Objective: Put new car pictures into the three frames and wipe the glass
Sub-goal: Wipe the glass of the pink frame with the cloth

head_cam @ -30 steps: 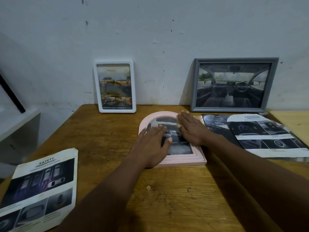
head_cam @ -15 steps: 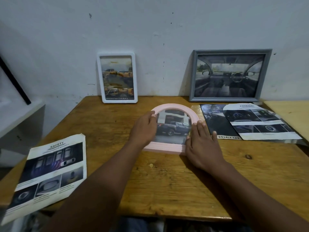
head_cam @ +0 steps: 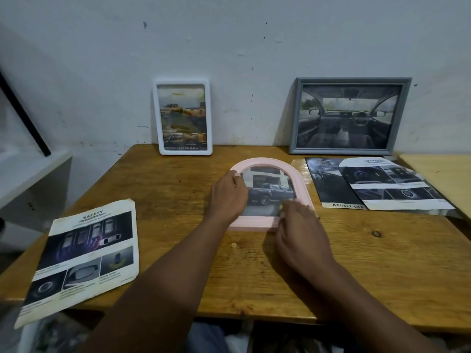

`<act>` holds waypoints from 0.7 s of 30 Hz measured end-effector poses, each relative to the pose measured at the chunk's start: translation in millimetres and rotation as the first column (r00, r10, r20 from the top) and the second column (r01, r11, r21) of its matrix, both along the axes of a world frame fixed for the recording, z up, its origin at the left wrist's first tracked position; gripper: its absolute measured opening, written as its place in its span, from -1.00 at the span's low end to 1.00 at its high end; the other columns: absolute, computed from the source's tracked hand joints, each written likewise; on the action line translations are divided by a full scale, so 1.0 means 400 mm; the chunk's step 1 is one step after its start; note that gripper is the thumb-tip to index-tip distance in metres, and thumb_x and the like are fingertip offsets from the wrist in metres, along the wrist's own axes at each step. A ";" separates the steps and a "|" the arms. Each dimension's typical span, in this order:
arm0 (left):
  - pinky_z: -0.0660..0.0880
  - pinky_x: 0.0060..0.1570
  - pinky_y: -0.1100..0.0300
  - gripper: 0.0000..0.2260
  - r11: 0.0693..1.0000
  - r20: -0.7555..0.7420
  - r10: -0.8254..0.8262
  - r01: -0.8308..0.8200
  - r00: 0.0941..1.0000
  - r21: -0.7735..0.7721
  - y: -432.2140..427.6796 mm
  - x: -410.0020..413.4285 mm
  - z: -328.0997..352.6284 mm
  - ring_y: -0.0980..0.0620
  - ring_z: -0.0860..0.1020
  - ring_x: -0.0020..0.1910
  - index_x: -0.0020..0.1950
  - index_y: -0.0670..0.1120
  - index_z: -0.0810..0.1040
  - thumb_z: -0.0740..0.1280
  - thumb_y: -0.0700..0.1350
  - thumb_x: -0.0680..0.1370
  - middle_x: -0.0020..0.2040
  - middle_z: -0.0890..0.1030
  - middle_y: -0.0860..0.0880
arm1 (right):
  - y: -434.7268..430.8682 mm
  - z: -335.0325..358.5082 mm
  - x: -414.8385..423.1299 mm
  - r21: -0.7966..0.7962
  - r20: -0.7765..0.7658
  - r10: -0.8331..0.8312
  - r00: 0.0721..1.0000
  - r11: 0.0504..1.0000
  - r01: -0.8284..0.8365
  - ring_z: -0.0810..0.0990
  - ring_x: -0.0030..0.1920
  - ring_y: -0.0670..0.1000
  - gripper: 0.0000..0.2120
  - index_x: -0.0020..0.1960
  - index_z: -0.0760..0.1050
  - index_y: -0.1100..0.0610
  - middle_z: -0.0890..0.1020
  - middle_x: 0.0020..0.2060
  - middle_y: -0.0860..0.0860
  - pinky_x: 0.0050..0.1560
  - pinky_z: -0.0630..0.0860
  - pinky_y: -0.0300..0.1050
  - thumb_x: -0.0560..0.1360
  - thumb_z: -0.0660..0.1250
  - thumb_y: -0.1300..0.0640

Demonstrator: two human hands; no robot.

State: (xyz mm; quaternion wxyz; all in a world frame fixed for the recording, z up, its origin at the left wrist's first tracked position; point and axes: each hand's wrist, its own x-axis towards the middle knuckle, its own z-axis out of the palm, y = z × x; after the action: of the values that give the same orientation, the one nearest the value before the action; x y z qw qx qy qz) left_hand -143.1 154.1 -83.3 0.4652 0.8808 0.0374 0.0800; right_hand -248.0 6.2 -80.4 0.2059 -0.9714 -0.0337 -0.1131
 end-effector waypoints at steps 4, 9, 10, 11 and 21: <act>0.54 0.07 -0.04 -0.65 0.996 0.002 0.022 -0.022 1.000 -0.088 -0.007 -0.009 0.008 -0.05 0.55 0.06 0.18 -0.02 0.54 0.01 0.07 0.71 0.09 0.58 -0.07 | 0.096 -0.003 -0.005 -0.006 0.013 0.104 0.994 0.995 -0.104 0.40 0.38 0.10 -0.69 0.27 0.43 0.16 0.54 0.28 0.12 0.48 0.26 0.08 0.61 0.06 0.12; 0.41 0.25 -0.01 -0.50 0.930 -0.117 0.024 -0.065 0.993 -0.362 0.020 0.009 0.031 -0.04 0.56 0.16 0.29 -0.01 0.59 -0.02 0.17 0.63 0.16 0.69 0.05 | 0.163 -0.001 0.015 0.045 -0.010 0.199 0.980 0.979 -0.198 0.30 0.48 0.11 -0.54 0.32 0.41 0.18 0.50 0.34 0.14 0.54 0.12 0.04 0.53 -0.06 0.08; 0.41 0.32 -0.09 -0.49 0.909 -0.147 0.008 -0.069 0.989 -0.412 0.033 0.013 0.029 -0.04 0.58 0.17 0.25 0.02 0.61 -0.01 0.21 0.58 0.12 0.72 0.09 | 0.172 0.002 0.017 0.068 -0.018 0.238 0.971 0.969 -0.236 0.31 0.47 0.10 -0.58 0.32 0.40 0.17 0.50 0.34 0.13 0.54 0.13 0.04 0.57 -0.04 0.08; 0.41 0.35 -0.13 -0.50 0.885 -0.175 -0.009 -0.074 0.985 -0.459 0.046 0.023 0.025 -0.05 0.59 0.18 0.17 0.05 0.63 0.02 0.25 0.53 0.10 0.72 0.10 | 0.178 0.006 0.020 0.112 -0.025 0.280 0.960 0.955 -0.276 0.34 0.45 0.09 -0.63 0.32 0.40 0.15 0.50 0.33 0.12 0.52 0.17 0.06 0.61 -0.01 0.09; 0.37 0.33 0.04 -0.49 0.938 0.088 -0.303 0.280 0.949 0.207 0.072 -0.106 0.013 0.07 0.36 0.40 0.52 0.12 0.37 0.18 0.30 0.62 0.46 0.39 0.11 | -0.061 0.061 0.169 0.366 0.021 -0.021 1.000 0.931 0.012 0.49 0.27 0.09 -0.61 0.44 0.41 0.15 0.52 0.35 0.12 0.17 0.42 -0.10 0.67 0.13 0.02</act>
State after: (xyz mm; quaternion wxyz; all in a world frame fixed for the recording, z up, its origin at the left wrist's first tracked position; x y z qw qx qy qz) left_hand -185.7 182.9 -78.0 0.3863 0.9109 -0.1291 0.0653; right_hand -180.5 -18.3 -56.0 0.3817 -0.9150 -0.0064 -0.1309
